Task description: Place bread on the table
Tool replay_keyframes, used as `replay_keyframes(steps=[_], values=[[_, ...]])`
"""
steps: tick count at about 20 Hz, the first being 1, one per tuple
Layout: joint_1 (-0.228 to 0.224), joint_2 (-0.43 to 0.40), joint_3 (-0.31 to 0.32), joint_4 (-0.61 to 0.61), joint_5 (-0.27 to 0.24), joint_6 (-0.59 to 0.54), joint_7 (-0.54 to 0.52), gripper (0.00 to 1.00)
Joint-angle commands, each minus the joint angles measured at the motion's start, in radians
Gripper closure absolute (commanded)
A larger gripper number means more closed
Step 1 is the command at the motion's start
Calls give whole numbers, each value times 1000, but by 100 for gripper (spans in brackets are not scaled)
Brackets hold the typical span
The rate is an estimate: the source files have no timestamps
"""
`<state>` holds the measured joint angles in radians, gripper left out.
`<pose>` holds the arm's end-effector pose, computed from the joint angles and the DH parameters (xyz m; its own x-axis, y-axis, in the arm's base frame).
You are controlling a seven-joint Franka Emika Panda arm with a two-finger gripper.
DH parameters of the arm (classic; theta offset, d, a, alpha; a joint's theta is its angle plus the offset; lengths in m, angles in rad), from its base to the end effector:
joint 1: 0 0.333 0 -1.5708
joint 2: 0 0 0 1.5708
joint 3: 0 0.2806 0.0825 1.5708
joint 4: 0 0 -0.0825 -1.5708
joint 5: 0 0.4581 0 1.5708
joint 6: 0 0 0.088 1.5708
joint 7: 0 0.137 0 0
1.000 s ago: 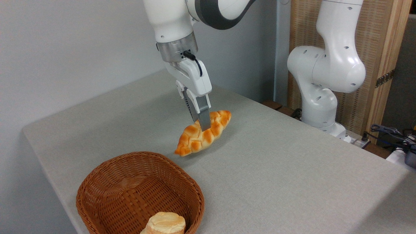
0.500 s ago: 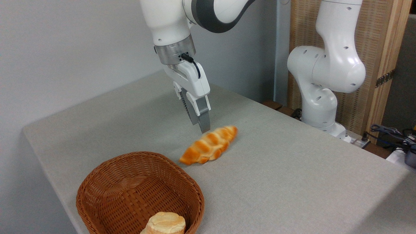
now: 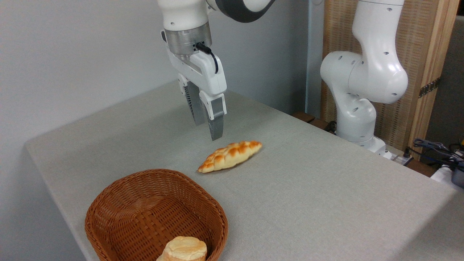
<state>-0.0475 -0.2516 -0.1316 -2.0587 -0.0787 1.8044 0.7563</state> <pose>0.5518 -0.1108 0.4598 0.6117 -0.7907 0.0265 -0.7910 -0.6108 0.0352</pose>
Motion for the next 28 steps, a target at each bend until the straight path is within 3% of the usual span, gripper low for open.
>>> replay_keyframes(steps=[1,5,11,12,15,28], values=[[0,2,33,40,-29,41,-17,0],[0,75,88,167,-62,23,-121,0],[1,242,95,434,-49,-154,-121,0],[1,247,95,440,-47,-154,-117,0],[1,249,86,440,39,-154,-106,0],[0,245,93,437,45,-155,-103,0]])
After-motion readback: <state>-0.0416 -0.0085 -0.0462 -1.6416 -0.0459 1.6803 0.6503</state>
